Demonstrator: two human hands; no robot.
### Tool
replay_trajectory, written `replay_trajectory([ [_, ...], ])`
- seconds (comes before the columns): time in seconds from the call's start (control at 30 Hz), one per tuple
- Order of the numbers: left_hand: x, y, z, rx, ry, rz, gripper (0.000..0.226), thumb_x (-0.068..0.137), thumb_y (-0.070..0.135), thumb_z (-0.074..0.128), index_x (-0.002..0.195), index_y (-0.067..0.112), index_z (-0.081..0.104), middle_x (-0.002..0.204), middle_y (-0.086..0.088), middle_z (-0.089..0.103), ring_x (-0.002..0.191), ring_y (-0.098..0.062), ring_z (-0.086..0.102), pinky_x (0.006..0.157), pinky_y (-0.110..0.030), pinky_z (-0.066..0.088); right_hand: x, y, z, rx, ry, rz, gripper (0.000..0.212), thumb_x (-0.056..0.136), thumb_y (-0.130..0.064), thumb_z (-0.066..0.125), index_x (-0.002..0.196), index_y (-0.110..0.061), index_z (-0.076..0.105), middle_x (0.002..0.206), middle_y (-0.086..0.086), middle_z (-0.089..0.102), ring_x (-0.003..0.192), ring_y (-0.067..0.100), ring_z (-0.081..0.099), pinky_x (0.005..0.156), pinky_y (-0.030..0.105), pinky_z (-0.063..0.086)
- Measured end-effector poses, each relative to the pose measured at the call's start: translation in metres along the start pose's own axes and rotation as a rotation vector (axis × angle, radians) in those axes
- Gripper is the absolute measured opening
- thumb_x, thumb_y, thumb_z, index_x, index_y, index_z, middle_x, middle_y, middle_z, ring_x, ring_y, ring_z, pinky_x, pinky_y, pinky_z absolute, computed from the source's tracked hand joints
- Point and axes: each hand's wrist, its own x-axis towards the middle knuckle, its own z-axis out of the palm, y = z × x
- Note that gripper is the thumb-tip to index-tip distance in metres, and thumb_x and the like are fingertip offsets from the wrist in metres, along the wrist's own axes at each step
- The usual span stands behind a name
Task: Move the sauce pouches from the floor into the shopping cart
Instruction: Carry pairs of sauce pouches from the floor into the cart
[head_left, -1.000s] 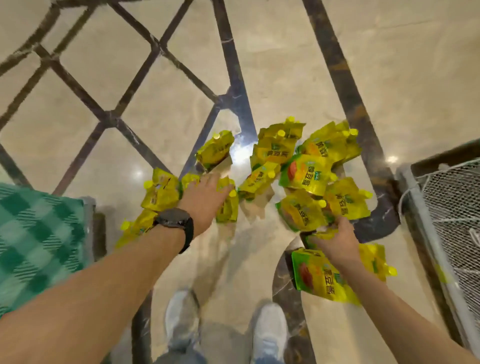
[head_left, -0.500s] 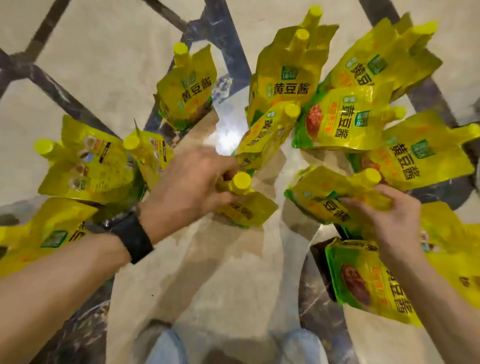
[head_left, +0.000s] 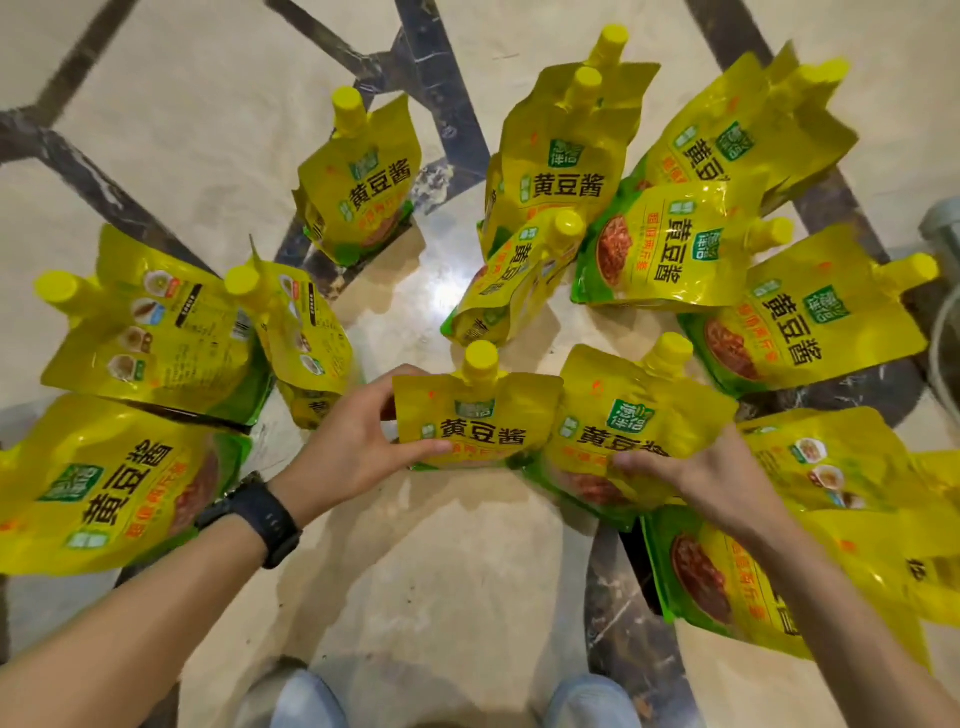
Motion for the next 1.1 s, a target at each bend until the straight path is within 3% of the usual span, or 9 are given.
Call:
replay_trajectory([
  [0.07,0.005,-0.002,-0.003,-0.006,-0.031,-0.019,0.061,0.069,0.036,0.085,0.124,0.022,0.061,0.117,0.013,0.072,0.112,-0.005,0.067,0.100,-0.038,0.055,0.006,0.004,0.008,0.106,0.012,0.024,0.042,0.067,-0.011,0.085,0.102,-0.020,0.064,0.092,-0.019,0.071,0.077,-0.012,0.067,0.070,0.009,0.054],
  [0.17,0.000,-0.003,0.009,-0.054,-0.066,-0.029,0.075,0.067,0.023,0.088,0.131,0.025,0.049,0.120,0.010,0.067,0.113,-0.004,0.065,0.096,-0.025,0.053,-0.004,0.022,0.034,0.283,0.235,0.067,0.038,0.063,-0.012,0.086,0.097,-0.020,0.069,0.087,-0.014,0.077,0.082,0.004,0.073,0.073,0.024,0.060],
  [0.27,0.001,-0.005,0.023,-0.172,-0.017,-0.049,0.081,0.066,0.010,0.089,0.131,0.026,0.043,0.123,0.002,0.065,0.112,-0.005,0.065,0.092,-0.020,0.054,-0.014,0.034,0.044,0.367,0.219,0.098,0.055,0.058,-0.005,0.087,0.107,-0.017,0.067,0.097,-0.008,0.077,0.089,0.010,0.073,0.071,0.023,0.059],
  [0.43,0.013,0.000,0.015,-0.173,0.008,-0.106,0.080,0.061,0.028,0.090,0.131,0.026,0.051,0.115,0.014,0.073,0.105,0.001,0.069,0.086,-0.018,0.057,-0.027,0.053,0.054,0.513,0.270,0.157,0.085,0.043,-0.032,0.097,0.118,-0.015,0.063,0.111,0.007,0.074,0.104,0.027,0.070,0.092,0.049,0.054],
  [0.53,0.015,-0.001,0.015,-0.196,-0.012,-0.123,0.084,0.059,0.027,0.090,0.131,0.034,0.047,0.111,0.023,0.072,0.104,0.004,0.068,0.084,-0.015,0.057,-0.029,0.059,0.056,0.433,0.199,0.167,0.083,0.045,-0.029,0.096,0.119,-0.015,0.062,0.113,0.007,0.073,0.105,0.027,0.070,0.091,0.049,0.054],
  [0.67,0.009,-0.007,0.022,-0.208,-0.042,-0.123,0.100,0.064,0.007,0.091,0.142,0.034,0.034,0.125,0.019,0.064,0.111,0.007,0.064,0.088,-0.011,0.053,-0.027,0.056,0.062,0.290,0.212,0.157,0.068,0.057,-0.018,0.092,0.116,-0.024,0.058,0.107,-0.003,0.074,0.098,0.014,0.072,0.086,0.039,0.059],
  [0.83,0.013,0.009,0.012,-0.185,-0.031,-0.174,0.077,0.067,0.020,0.088,0.127,0.039,0.044,0.103,0.034,0.070,0.098,0.010,0.067,0.080,-0.010,0.055,-0.011,0.033,0.046,0.304,0.136,0.198,0.056,0.066,-0.010,0.086,0.116,-0.016,0.061,0.106,0.002,0.076,0.096,0.019,0.073,0.087,0.045,0.058],
  [0.97,-0.011,0.038,-0.005,-0.380,-0.111,-0.275,0.066,0.062,0.026,0.085,0.121,0.033,0.055,0.104,0.019,0.076,0.098,-0.002,0.072,0.081,-0.021,0.059,-0.024,-0.005,0.011,0.411,-0.015,0.220,0.060,0.059,-0.010,0.083,0.114,-0.017,0.060,0.104,0.002,0.076,0.092,0.020,0.074,0.073,0.030,0.060],
  [1.1,-0.052,0.090,-0.017,-0.570,-0.215,-0.358,0.094,0.040,0.049,0.097,0.124,0.026,0.061,0.115,0.003,0.076,0.102,-0.016,0.074,0.075,-0.023,0.060,-0.058,-0.048,-0.015,0.514,-0.105,0.303,0.084,0.044,-0.015,0.094,0.120,-0.015,0.057,0.102,0.004,0.077,0.092,0.022,0.074,0.070,0.030,0.060],
])
